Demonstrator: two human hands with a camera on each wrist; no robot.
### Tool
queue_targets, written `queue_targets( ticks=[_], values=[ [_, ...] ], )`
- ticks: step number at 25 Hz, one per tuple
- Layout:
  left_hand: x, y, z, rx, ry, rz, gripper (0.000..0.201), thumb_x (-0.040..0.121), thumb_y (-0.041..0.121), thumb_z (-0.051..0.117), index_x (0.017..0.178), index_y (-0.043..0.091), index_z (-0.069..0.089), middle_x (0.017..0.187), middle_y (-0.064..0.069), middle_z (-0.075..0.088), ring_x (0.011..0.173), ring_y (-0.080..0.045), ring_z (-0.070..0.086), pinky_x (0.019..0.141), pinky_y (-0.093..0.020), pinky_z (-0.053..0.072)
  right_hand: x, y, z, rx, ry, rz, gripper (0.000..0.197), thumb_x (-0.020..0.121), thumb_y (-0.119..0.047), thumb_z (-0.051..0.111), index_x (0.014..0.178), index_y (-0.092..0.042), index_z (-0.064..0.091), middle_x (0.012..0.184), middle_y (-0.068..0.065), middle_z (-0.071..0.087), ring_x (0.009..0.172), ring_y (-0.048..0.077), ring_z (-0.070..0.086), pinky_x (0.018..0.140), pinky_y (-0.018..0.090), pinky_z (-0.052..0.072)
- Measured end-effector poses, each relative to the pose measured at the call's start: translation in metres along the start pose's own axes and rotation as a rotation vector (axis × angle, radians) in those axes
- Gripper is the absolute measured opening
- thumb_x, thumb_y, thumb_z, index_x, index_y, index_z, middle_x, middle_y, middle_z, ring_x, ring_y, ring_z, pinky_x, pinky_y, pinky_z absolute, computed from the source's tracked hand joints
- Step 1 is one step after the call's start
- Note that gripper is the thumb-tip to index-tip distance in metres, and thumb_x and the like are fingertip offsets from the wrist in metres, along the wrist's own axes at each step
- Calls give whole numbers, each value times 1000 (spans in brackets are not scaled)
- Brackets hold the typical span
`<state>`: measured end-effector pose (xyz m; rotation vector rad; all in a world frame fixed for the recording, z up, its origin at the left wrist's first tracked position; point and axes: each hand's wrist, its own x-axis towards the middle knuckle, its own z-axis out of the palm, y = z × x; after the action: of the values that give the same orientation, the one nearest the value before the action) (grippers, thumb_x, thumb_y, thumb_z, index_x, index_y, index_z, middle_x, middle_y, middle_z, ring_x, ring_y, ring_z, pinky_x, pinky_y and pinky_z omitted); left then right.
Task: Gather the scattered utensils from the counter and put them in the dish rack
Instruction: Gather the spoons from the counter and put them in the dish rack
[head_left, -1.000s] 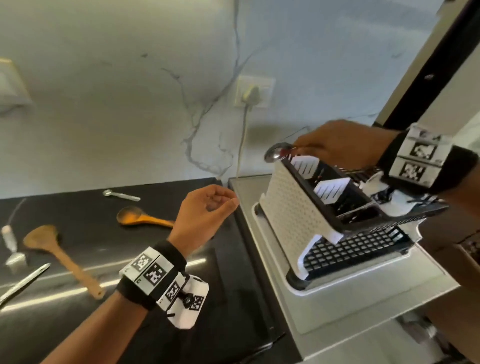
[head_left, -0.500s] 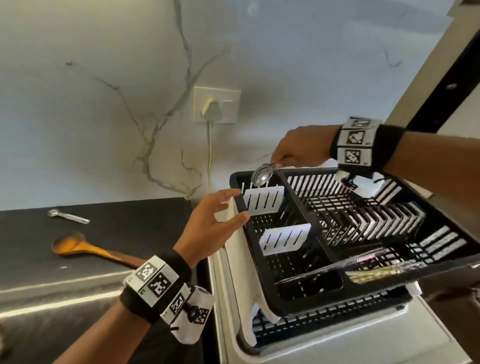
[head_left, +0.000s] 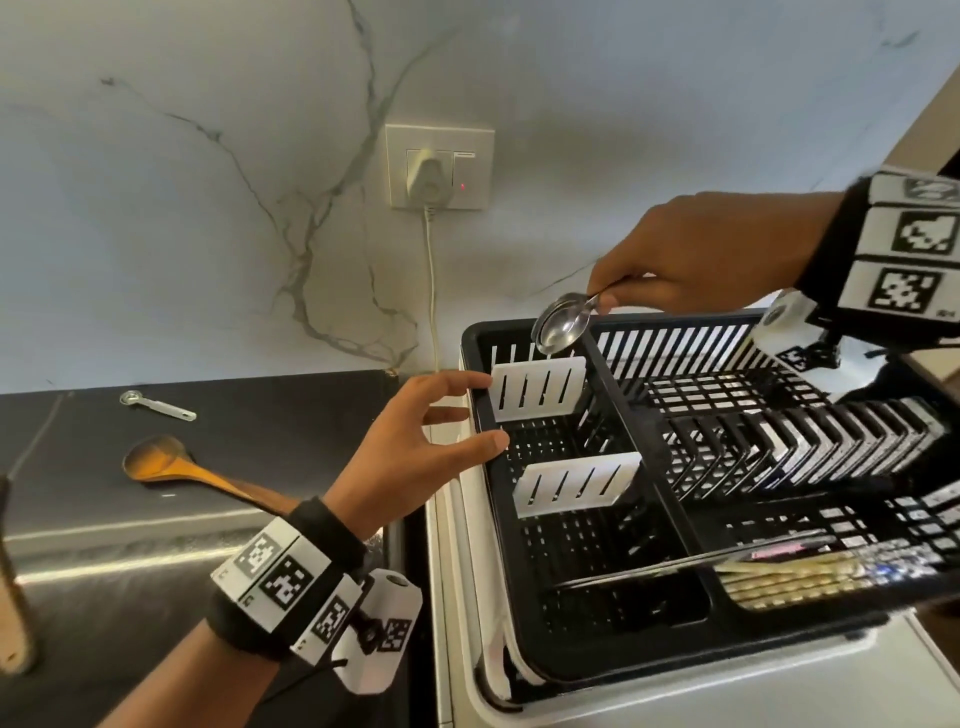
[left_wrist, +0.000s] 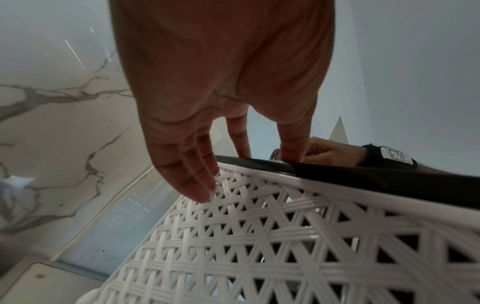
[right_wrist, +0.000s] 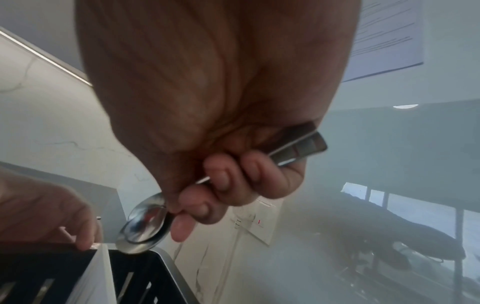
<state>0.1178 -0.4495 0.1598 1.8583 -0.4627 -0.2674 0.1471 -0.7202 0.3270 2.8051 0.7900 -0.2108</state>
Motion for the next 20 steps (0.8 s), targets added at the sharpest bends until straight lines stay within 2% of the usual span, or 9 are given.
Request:
queue_targets(
  ticks=[2, 4, 7, 11, 14, 18, 20],
  values=[
    [1, -1, 0, -13, -1, -2, 53, 76, 39, 80, 124, 42, 59, 133, 11, 54, 116, -7, 59, 86, -19, 48, 0, -6, 7, 40, -43, -48, 36, 96, -49, 38, 106, -35, 69, 72, -17, 65, 66, -1, 57, 64, 19, 38],
    [3, -1, 0, -20, -11, -6, 52, 75, 39, 81, 122, 42, 59, 133, 10, 55, 115, -6, 60, 84, -18, 48, 6, -18, 21, 18, -126, -114, 37, 98, -47, 37, 108, -32, 69, 81, -15, 66, 71, 3, 59, 72, 21, 44],
    [3, -1, -1, -20, -9, -4, 58, 66, 51, 80, 120, 45, 60, 130, 9, 55, 112, -5, 60, 84, -19, 48, 20, -39, 43, -98, -218, -200, 31, 103, -40, 41, 111, -28, 68, 92, -15, 55, 80, 3, 50, 69, 15, 36],
    [2, -2, 0, -16, -5, -3, 67, 60, 60, 73, 123, 42, 59, 132, 8, 53, 114, -6, 59, 90, -24, 50, 30, -54, 61, -185, -188, -242, 30, 102, -34, 42, 113, -25, 69, 105, -7, 59, 96, 14, 60, 81, 30, 52],
    [2, -4, 1, -19, -3, -1, 67, 60, 61, 72, 122, 43, 58, 132, 9, 53, 113, -5, 59, 87, -22, 49, 31, -59, 66, -172, -183, -249, 28, 101, -34, 45, 114, -27, 68, 111, -4, 64, 101, 20, 65, 87, 37, 56],
    [3, -5, 1, -18, -2, -4, 70, 60, 61, 71, 125, 39, 58, 132, 8, 53, 114, -7, 59, 90, -25, 51, 26, -68, 74, -218, -301, -249, 30, 101, -34, 46, 121, -30, 66, 122, -3, 66, 108, 22, 65, 90, 35, 56],
    [3, -6, 1, -22, -4, -4, 71, 60, 61, 71, 126, 38, 58, 132, 7, 52, 114, -9, 58, 91, -29, 52, 25, -67, 76, -219, -301, -223, 31, 101, -34, 45, 123, -27, 66, 122, -2, 67, 108, 22, 65, 91, 34, 56]
  ],
)
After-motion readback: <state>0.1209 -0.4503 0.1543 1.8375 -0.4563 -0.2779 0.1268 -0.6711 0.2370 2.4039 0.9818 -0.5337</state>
